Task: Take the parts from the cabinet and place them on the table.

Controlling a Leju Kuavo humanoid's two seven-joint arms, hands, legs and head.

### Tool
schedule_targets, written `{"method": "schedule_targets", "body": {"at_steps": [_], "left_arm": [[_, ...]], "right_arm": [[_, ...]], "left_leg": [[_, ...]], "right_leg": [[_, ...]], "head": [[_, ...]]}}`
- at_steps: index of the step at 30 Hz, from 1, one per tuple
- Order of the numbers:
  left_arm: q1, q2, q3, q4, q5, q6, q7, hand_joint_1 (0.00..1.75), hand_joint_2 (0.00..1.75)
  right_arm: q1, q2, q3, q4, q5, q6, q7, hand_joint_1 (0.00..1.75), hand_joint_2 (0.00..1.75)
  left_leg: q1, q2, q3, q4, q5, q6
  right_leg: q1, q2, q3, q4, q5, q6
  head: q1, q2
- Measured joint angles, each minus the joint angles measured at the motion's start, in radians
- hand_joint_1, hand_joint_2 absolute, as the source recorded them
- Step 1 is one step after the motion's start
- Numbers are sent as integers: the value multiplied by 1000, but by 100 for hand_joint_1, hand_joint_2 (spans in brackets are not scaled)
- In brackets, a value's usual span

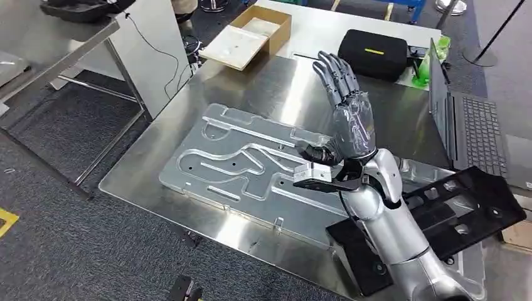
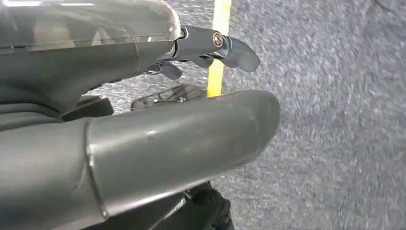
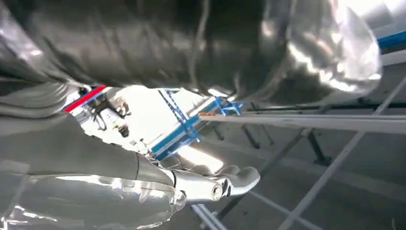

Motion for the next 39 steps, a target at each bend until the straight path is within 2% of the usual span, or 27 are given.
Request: {"method": "schedule_targets", "body": {"at_steps": [1, 2, 3, 4, 7, 8, 9, 10, 12, 13, 14, 15, 17, 18, 19, 22, 23, 24, 25, 27, 29, 30, 32, 33, 34, 38, 39], "left_arm": [[0, 0, 0, 0, 0, 0, 0, 0, 0], [0, 0, 0, 0, 0, 0, 0, 0, 0], [-2, 0, 0, 0, 0, 0, -1, 0, 0], [-4, 0, 0, 0, 1, 0, -1, 0, 0], [-1, 0, 1, 0, 8, 4, 0, 0, 0], [1, 0, 1, 0, 10, 5, 0, 0, 0], [1, -1, 1, 0, 11, 8, -1, 0, 0], [-1, -1, 1, 0, 11, 9, 0, 0, 0], [-3, -3, 1, 0, 10, 12, 2, 0, 0], [-2, -3, 1, 0, 8, 14, 5, 0, 0], [0, -3, 1, 0, 8, 14, 8, 0, 0], [2, -3, 1, 0, 8, 15, 9, 0, 0], [2, -3, 1, 0, 7, 15, 10, 0, 0], [2, -6, 1, 0, 7, 15, 10, 0, 0], [1, -7, 1, 0, 7, 15, 10, 0, 0], [3, -7, 1, 0, 7, 14, 10, 0, 0], [5, -6, 1, 0, 7, 11, 14, 0, 0], [8, -6, 1, 0, 7, 9, 16, 0, 0], [8, -6, 1, 0, 7, 4, 18, 0, 0], [6, -6, 0, 0, 3, 0, 26, 0, 0], [11, -5, 0, 0, -3, -1, 38, 0, 0], [16, -4, 0, 0, -5, -1, 42, 0, 0], [19, 1, -1, 0, -6, -1, 48, 0, 0], [19, 3, -2, 0, -6, -1, 50, 0, 0], [15, 4, -2, 0, -6, -2, 51, 0, 0], [13, 12, -4, 0, -7, -10, 51, 0, 0], [15, 13, -4, 0, -7, -10, 51, 0, 0]], "right_arm": [[0, 0, 0, 0, 0, 0, 0, 0, 0], [-2, 0, 0, 0, 0, 0, 0, 0, 0], [-4, 0, 0, 0, 0, 0, 0, 0, 0], [-7, -2, 0, 0, 0, 0, 0, 0, 0], [-9, -2, 5, 0, 2, 0, 1, 0, 0], [-9, -2, 6, 0, 3, 0, 2, 0, 0], [-9, -3, 6, 0, 3, 0, 2, 0, 0], [-10, -5, 6, 0, 3, -1, 2, 0, 0], [-3, -9, 8, 0, 4, -2, 3, 0, 0], [0, -12, 8, 2, 4, -3, 3, 0, 0], [2, -13, 8, 3, 4, -3, 4, 0, 0], [2, -13, 8, 3, 4, -3, 4, 0, 0], [0, -14, 8, 3, 4, -4, 4, 0, 0], [-2, -16, 8, 3, 5, -4, 4, 0, 0], [-2, -16, 8, 2, 5, -5, 4, 0, 0], [-4, -16, 9, 2, 6, -7, 4, 0, 0], [-4, -16, 10, 2, 6, -7, 4, 0, 0], [-3, -16, 10, 2, 6, -7, 6, 0, 0], [-2, -15, 10, 2, 6, -10, 6, 0, 0], [5, -16, 10, 2, 8, -12, 6, 0, 0], [18, -16, 10, 2, 11, -13, 6, 0, 0], [22, -16, 10, 2, 12, -13, 6, 0, 0], [25, -16, 10, -1, 13, -14, 6, 0, 0], [25, -16, 10, -5, 14, -16, 5, 0, 0], [25, -16, 10, -7, 14, -17, 5, 0, 0], [27, -12, 14, -8, 15, -18, 5, 0, 0], [27, -12, 14, -10, 15, -18, 5, 0, 0]], "left_leg": [[0, 7, 43, -83, 44, 2], [-2, 32, 93, -176, 85, 6], [-8, 79, 117, -232, 80, 11], [-13, 68, 120, -237, 84, 22], [-15, 36, 116, -239, 87, 36], [-5, 26, 124, -252, 94, 46], [-6, 18, 125, -255, 96, 50], [-5, 12, 124, -254, 98, 55], [-7, -10, 122, -254, 99, 60], [-9, -23, 122, -253, 99, 60], [-9, -35, 122, -252, 99, 60], [-10, -48, 122, -249, 99, 60], [-11, -74, 123, -244, 97, 57], [-9, -82, 121, -242, 96, 55], [-16, -89, 113, -236, 94, 49], [-3, -118, 107, -246, 102, 29], [-11, -119, 104, -246, 101, 23], [-11, -70, 104, -230, 90, 19], [-12, -30, 81, -181, 55, 15], [-4, -11, 8, -31, -15, 5], [1, -5, -37, 53, -32, -3], [3, -2, -25, 29, -8, -5], [5, 17, 57, -130, 77, -5], [4, 55, 104, -217, 106, -1], [-11, 73, 115, -237, 89, 8], [-9, 29, 110, -245, 97, 34], [-2, 21, 119, -255, 103, 41]], "right_leg": [[0, -10, 2, 1, -2, 3], [0, -20, 6, 2, -5, 7], [5, -27, 8, 3, -9, 12], [11, -32, 8, 5, -11, 18], [13, -62, 18, -3, -11, 31], [9, -57, 18, 1, -21, 39], [5, -7, 11, 27, -42, 43], [4, 23, -16, 84, -77, 43], [4, 44, -93, 241, -145, 46], [4, 46, -121, 292, -157, 46], [4, 47, -130, 301, -145, 45], [4, 48, -118, 264, -110, 43], [5, 66, -47, 106, -14, 32], [6, 109, -16, 28, 9, 24], [2, 135, -8, 7, 0, 19], [11, 108, -8, 5, 0, 17], [-2, 95, 2, -9, 7, 8], [-1, 82, 10, -18, 10, 6], [-1, 70, 13, -20, 10, -1], [1, 45, 15, -20, 8, -4], [1, 20, 15, -18, 4, -3], [0, 9, 16, -17, 2, -2], [-2, -11, 18, -10, -6, 5], [0, -19, 19, -4, -11, 10], [9, -26, 17, 1, -17, 18], [8, -58, 29, -7, -20, 37], [2, -38, 31, 1, -33, 44]], "head": [[0, 0], [0, 0], [0, 0], [2, 0], [0, 0], [1, 0], [2, 0], [2, 0], [2, 0], [2, 0], [2, 0], [2, 0], [2, 0], [2, 0], [1, 0], [2, 0], [2, 0], [1, 0], [-5, 0], [-5, 0], [-5, 0], [-5, 0], [-5, 0], [-5, 0], [-5, 0], [-4, 0], [-4, 0]]}}
